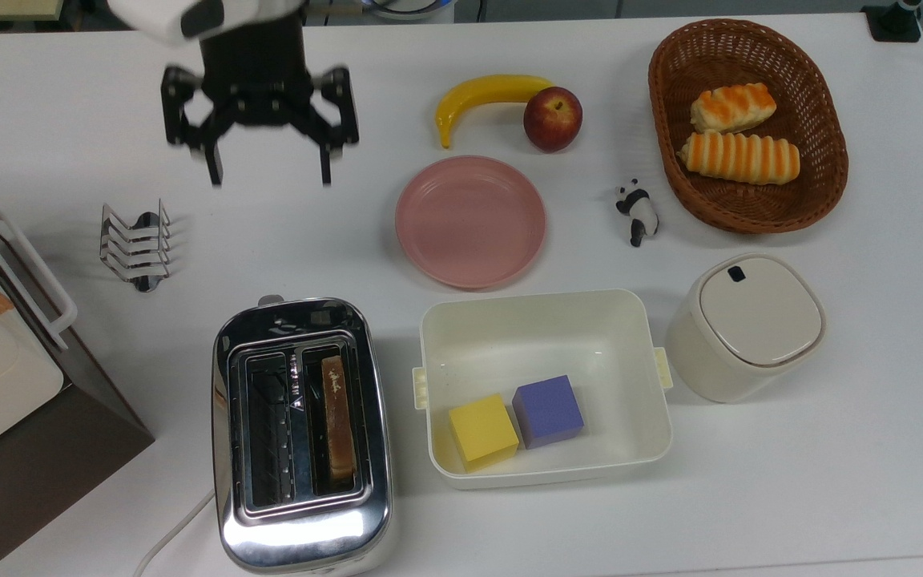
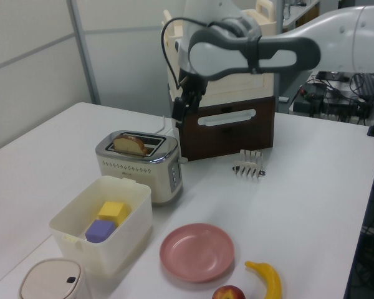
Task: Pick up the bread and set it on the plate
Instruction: 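Lower the gripper onto the toast slice in the toaster and close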
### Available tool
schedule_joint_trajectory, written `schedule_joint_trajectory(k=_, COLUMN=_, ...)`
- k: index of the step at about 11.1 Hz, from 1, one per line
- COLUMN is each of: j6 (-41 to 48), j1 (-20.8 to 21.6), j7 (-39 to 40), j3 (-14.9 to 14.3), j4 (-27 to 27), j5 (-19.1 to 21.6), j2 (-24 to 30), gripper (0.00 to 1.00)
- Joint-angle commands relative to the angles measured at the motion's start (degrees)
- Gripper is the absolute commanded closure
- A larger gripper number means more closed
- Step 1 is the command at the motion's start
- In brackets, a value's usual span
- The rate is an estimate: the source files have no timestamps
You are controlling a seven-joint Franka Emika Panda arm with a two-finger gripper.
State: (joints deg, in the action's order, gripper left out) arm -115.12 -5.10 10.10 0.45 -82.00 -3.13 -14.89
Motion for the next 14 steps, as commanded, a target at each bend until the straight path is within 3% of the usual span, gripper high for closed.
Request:
schedule_joint_trajectory(k=1, j6=-9.39, j1=0.7, j7=-0.61, j3=0.25, j4=-0.53, j5=-0.3, j2=-3.55, gripper=0.0)
schedule_joint_trajectory(k=8, j6=-31.9, j1=3.43, j7=-3.69, j3=0.43, j4=-0.36, j5=-0.21, j2=-13.22, gripper=0.18)
schedule_joint_trajectory(k=9, j6=-34.18, j1=4.39, j7=-3.69, j3=0.43, j4=0.43, j5=-0.21, j2=-14.45, gripper=0.29)
schedule_joint_trajectory(k=10, j6=-35.42, j1=4.57, j7=-3.43, j3=0.35, j4=1.13, j5=-0.38, j2=-15.16, gripper=0.47)
schedule_joint_trajectory(k=12, j6=-35.52, j1=4.4, j7=-3.33, j3=0.26, j4=1.14, j5=-0.39, j2=-15.34, gripper=0.91)
schedule_joint_trajectory(k=13, j6=-35.52, j1=4.4, j7=-3.07, j3=0.08, j4=1.14, j5=-0.47, j2=-15.34, gripper=1.0)
schedule_joint_trajectory(k=14, j6=-35.52, j1=4.48, j7=-2.9, j3=-0.27, j4=1.14, j5=-0.82, j2=-15.17, gripper=1.0)
